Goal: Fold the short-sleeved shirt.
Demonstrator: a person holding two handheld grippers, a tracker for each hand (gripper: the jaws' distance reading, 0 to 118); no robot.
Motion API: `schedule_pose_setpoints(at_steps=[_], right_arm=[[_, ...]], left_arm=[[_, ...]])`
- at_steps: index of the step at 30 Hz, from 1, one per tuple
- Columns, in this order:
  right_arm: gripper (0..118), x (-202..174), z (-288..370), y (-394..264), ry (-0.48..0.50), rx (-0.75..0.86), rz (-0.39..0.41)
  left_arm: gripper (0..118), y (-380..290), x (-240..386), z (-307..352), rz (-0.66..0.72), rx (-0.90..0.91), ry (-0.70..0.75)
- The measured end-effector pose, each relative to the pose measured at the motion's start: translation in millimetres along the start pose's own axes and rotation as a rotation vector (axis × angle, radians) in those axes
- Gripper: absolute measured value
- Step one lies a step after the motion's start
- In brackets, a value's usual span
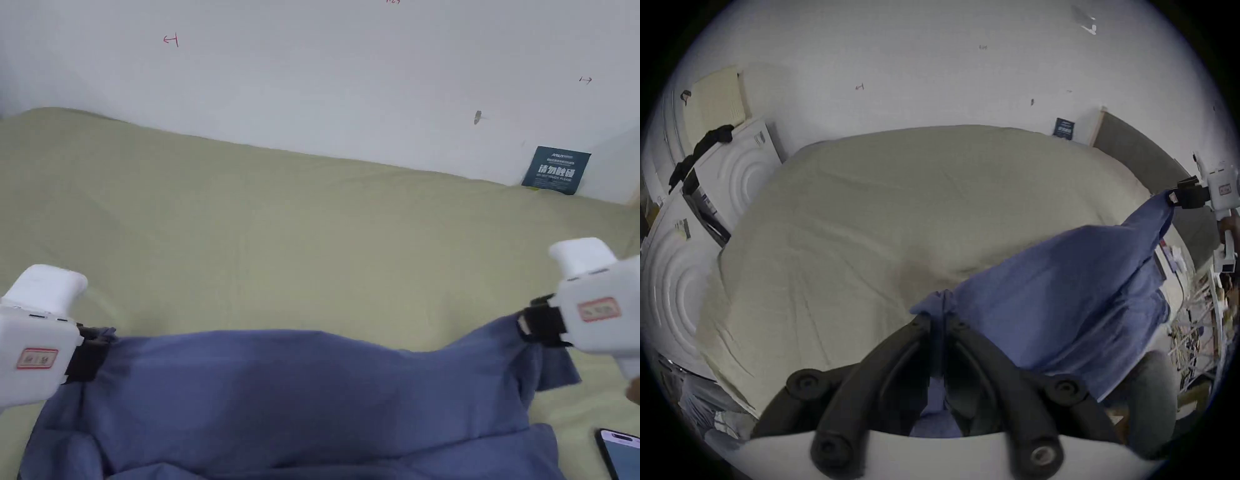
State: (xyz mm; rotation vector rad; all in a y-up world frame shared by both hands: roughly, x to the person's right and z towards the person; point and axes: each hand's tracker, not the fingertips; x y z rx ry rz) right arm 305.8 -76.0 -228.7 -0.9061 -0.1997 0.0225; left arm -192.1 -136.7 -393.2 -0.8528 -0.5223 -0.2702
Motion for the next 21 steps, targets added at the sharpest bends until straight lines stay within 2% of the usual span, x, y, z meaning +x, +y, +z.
schedule_pose_setpoints(at_steps=[4, 8, 11, 14, 20, 21], right_arm=[[1, 5, 32, -51, -0.011, 0.018, -0.052], [1, 3, 41, -107, -0.009, -0.036, -0.112], [1, 1, 35, -146, 0.002, -0.099, -0.168], [1, 2, 21, -181, 0.022, -0.158, -0.241], [1, 4, -3, -217, 0.018, -0.230, -0.276], [1, 6, -4, -220, -0.007, -0.245, -0.307]], left_arm=[[8, -26, -3, 23, 0.005, 0.017, -0.058], [8, -64, 3, 32, -0.049, -0.010, -0.081], [8, -96, 4, 27, -0.061, -0.054, -0.106], [8, -126, 4, 17, -0.005, -0.129, -0.138], [8, -160, 3, -5, 0.039, -0.198, -0.144], [8, -164, 3, -7, 0.049, -0.206, -0.137]])
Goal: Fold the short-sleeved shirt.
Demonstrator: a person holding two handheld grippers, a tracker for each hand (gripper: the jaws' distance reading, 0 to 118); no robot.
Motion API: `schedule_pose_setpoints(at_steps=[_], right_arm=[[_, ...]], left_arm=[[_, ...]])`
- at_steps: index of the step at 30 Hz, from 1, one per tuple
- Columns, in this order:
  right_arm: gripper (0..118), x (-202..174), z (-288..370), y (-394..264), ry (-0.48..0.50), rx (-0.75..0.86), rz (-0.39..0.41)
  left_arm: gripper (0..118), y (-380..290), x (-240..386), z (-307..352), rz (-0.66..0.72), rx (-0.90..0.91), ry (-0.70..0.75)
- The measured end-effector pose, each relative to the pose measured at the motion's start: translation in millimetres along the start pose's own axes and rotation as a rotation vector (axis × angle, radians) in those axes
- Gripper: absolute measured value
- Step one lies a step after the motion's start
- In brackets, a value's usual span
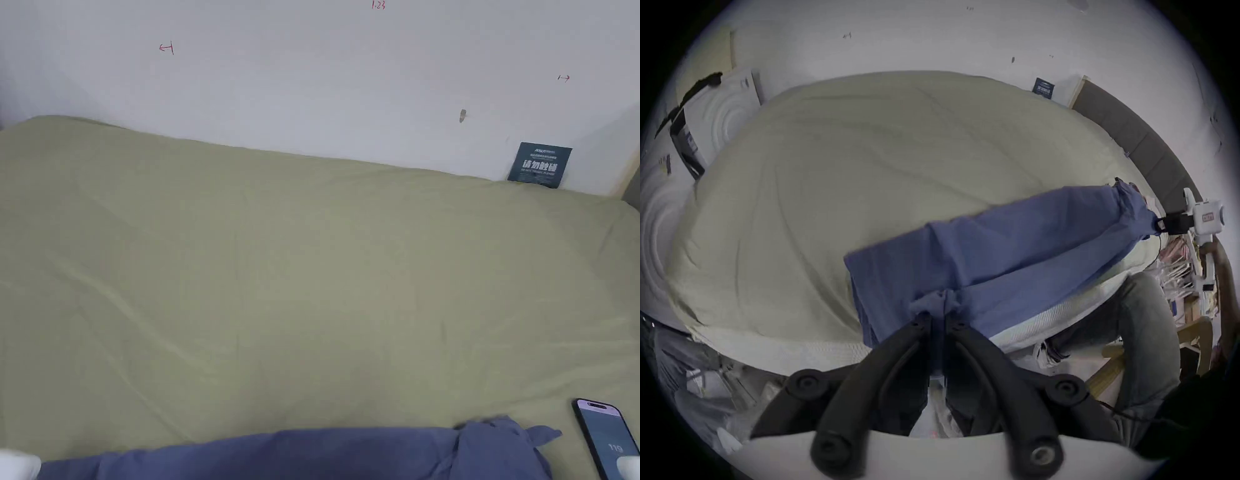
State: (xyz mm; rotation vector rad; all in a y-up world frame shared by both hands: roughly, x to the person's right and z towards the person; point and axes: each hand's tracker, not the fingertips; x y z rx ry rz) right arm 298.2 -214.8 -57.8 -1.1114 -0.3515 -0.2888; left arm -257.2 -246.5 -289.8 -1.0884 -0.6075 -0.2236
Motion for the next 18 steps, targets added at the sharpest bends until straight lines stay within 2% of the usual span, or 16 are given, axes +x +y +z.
schedule_pose_setpoints(at_steps=[3, 6, 7, 8, 9, 10, 11, 12, 14, 15, 18], right_arm=[[1, 7, -3, -4, 0.006, -0.011, -0.058], [3, 9, 0, -4, 0.026, -0.017, -0.094], [4, 9, 4, -3, 0.042, -0.017, -0.123], [8, 10, 11, -2, 0.056, -0.006, -0.138], [18, 7, 22, -1, 0.052, 0.016, -0.153], [35, 5, 33, 0, 0.039, 0.044, -0.157], [53, 0, 46, 3, -0.001, 0.080, -0.128], [53, -6, 56, 6, -0.048, 0.118, -0.096], [66, -24, 71, 11, -0.123, 0.188, -0.037], [69, -34, 74, 15, -0.132, 0.213, -0.014], [69, -65, 72, 23, -0.066, 0.246, -0.001]], left_arm=[[9, -10, -4, -8, 0.054, -0.024, -0.020], [23, -16, -4, -8, 0.078, -0.018, -0.016], [32, -16, -5, -5, 0.093, -0.016, -0.013], [54, -17, -6, 1, 0.120, -0.014, -0.018], [69, -17, -7, 11, 0.153, 0.003, -0.014], [73, -16, -4, 23, 0.161, 0.043, 0.014], [73, -12, 1, 42, 0.129, 0.112, 0.024], [73, -7, 7, 58, 0.114, 0.167, 0.031], [74, 11, 25, 81, 0.087, 0.244, 0.081], [74, 22, 37, 89, 0.065, 0.281, 0.071], [74, 47, 77, 91, 0.046, 0.349, 0.033]])
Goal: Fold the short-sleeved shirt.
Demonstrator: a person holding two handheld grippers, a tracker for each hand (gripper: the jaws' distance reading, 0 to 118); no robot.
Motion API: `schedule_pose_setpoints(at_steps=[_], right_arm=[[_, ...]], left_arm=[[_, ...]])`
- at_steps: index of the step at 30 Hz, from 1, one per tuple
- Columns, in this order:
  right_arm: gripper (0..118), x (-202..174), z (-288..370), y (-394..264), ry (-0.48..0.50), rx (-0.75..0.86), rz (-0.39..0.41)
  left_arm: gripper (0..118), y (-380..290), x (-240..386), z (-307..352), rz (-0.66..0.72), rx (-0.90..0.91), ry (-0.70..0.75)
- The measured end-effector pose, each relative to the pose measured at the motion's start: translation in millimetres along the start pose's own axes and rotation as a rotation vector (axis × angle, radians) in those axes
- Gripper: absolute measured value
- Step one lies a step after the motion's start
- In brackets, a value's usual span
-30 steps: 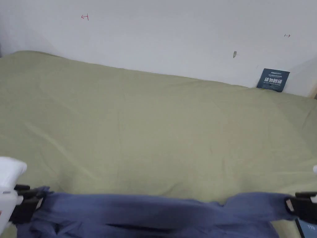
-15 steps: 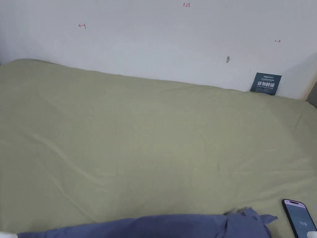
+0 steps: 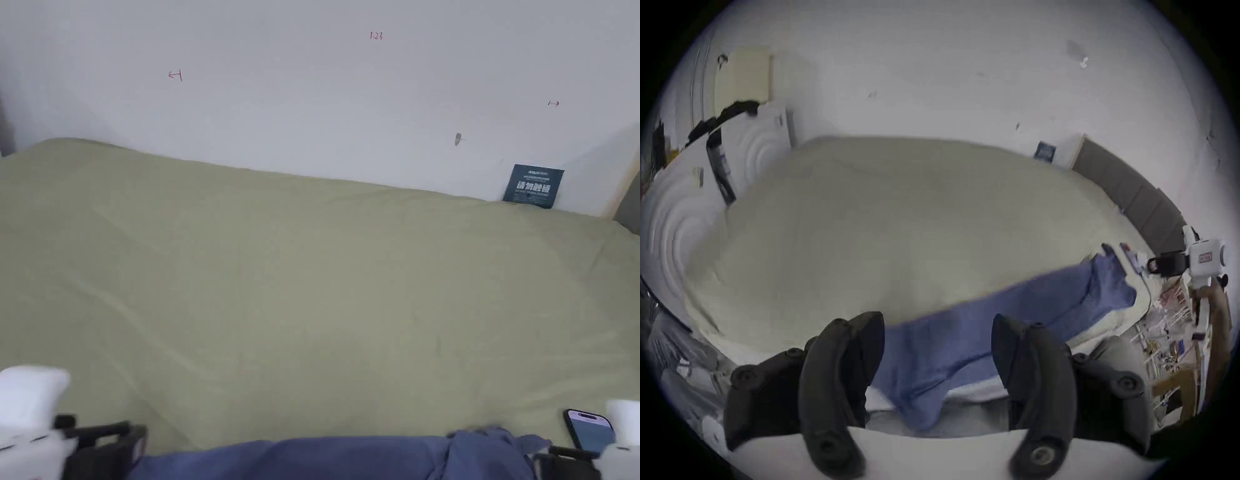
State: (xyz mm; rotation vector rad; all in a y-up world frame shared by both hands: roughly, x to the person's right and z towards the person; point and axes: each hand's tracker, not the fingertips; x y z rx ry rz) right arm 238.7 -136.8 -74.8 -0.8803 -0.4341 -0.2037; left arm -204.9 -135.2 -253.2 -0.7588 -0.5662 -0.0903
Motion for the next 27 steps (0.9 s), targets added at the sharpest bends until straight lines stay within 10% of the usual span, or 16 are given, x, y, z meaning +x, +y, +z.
schedule_pose_setpoints(at_steps=[6, 9, 13, 27], right_arm=[[63, -76, 8, -16, 0.075, 0.055, 0.071], [3, -112, 7, -34, 0.060, 0.046, 0.106], [2, -145, -5, -61, 0.031, 0.085, 0.090], [2, -166, -17, -93, -0.073, 0.157, 0.065]], left_arm=[[71, -6, 85, -33, -0.027, 0.002, -0.009], [21, -25, 124, -41, 0.005, -0.030, 0.035], [1, -55, 163, -48, -0.005, 0.005, 0.093], [0, -86, 172, -64, 0.021, -0.042, 0.203]])
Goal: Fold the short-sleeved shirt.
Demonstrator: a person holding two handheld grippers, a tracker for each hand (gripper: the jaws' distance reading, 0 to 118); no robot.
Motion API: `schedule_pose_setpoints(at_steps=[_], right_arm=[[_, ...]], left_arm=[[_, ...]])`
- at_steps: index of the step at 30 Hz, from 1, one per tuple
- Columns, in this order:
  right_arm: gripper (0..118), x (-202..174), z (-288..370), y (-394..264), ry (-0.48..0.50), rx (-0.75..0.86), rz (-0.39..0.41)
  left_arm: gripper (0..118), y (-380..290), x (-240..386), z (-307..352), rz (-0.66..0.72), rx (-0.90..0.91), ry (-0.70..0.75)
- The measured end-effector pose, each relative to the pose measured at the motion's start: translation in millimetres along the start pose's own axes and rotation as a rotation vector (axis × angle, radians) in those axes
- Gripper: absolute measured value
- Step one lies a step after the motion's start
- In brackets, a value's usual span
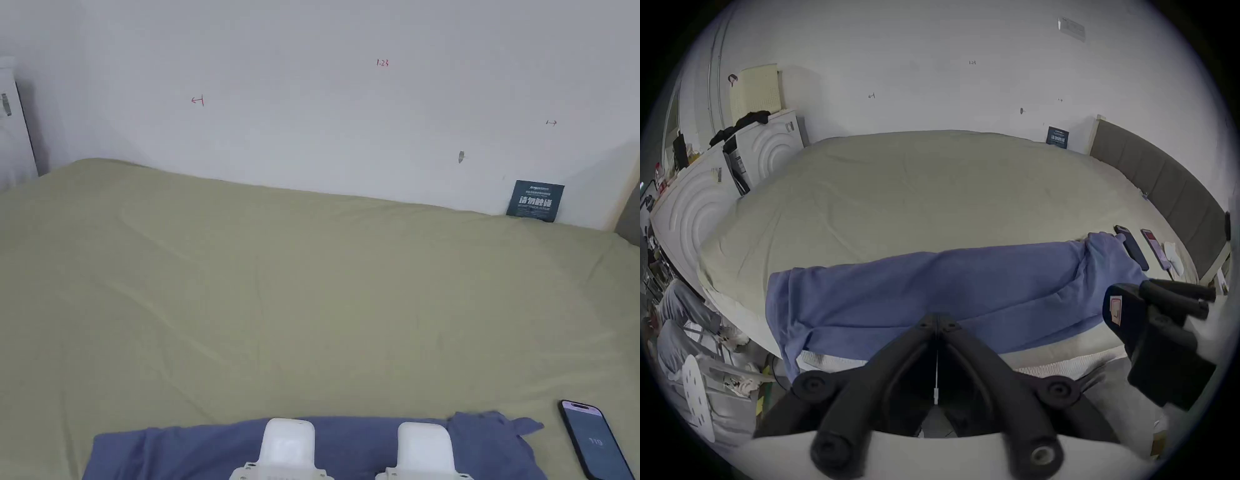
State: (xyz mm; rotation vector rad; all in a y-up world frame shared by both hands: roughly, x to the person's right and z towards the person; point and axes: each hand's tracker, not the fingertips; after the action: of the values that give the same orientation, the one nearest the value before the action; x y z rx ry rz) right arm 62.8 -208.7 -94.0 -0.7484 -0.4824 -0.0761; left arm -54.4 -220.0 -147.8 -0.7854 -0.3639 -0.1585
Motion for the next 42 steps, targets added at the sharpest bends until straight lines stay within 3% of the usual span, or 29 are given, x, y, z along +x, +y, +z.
schedule_pose_setpoints(at_steps=[4, 7, 9, 11, 13, 15, 16, 17, 18, 19, 20, 25, 28, 33, 37, 40, 41, 42], right_arm=[[2, 1, 3, 2, 0.015, 0.003, -0.001], [2, 11, 8, 8, 0.034, 0.003, -0.010], [2, 21, 12, 12, 0.039, 0.017, -0.035], [2, 30, 14, 18, 0.035, 0.029, -0.061], [2, 39, 15, 23, 0.047, 0.033, -0.082], [2, 44, 13, 28, 0.072, 0.034, -0.090], [2, 46, 12, 30, 0.089, 0.028, -0.093], [2, 47, 12, 32, 0.104, 0.021, -0.100], [2, 48, 11, 33, 0.115, 0.013, -0.108], [2, 49, 11, 33, 0.127, 0.010, -0.117], [2, 49, 10, 34, 0.138, 0.009, -0.122], [2, 49, 13, 34, 0.172, -0.010, -0.110], [2, 49, 15, 34, 0.186, -0.011, -0.104], [2, 45, 11, 36, 0.191, -0.038, -0.103], [2, 42, 9, 32, 0.206, -0.062, -0.103], [2, 39, 6, 27, 0.224, -0.084, -0.099], [2, 38, 5, 26, 0.226, -0.090, -0.097], [2, 37, 4, 25, 0.230, -0.095, -0.099]], left_arm=[[0, 6, -7, -1, 0.022, 0.003, -0.009], [0, 22, -32, 1, 0.053, 0.017, -0.099], [0, 32, -70, 2, 0.097, 0.045, -0.125], [0, 40, -114, 1, 0.146, 0.070, -0.039], [0, 46, -170, -10, 0.220, 0.026, -0.173], [21, 50, -224, -24, 0.288, -0.041, -0.331], [43, 49, -243, -27, 0.302, -0.061, -0.376], [80, 47, -260, -29, 0.265, -0.059, -0.422], [100, 42, -274, -32, 0.228, -0.050, -0.482], [109, 37, -283, -35, 0.218, -0.051, -0.533], [110, 32, -295, -43, 0.225, -0.085, -0.584], [109, -3, -315, -69, 0.247, -0.246, -0.492], [109, -20, -333, -93, 0.297, -0.219, -0.543], [106, -18, -309, -99, 0.348, -0.128, -0.661], [103, -19, -296, -111, 0.297, -0.142, -0.649], [100, -19, -302, -110, 0.374, -0.141, -0.657], [79, -19, -308, -107, 0.409, -0.121, -0.648], [39, -18, -313, -105, 0.439, -0.103, -0.612]])
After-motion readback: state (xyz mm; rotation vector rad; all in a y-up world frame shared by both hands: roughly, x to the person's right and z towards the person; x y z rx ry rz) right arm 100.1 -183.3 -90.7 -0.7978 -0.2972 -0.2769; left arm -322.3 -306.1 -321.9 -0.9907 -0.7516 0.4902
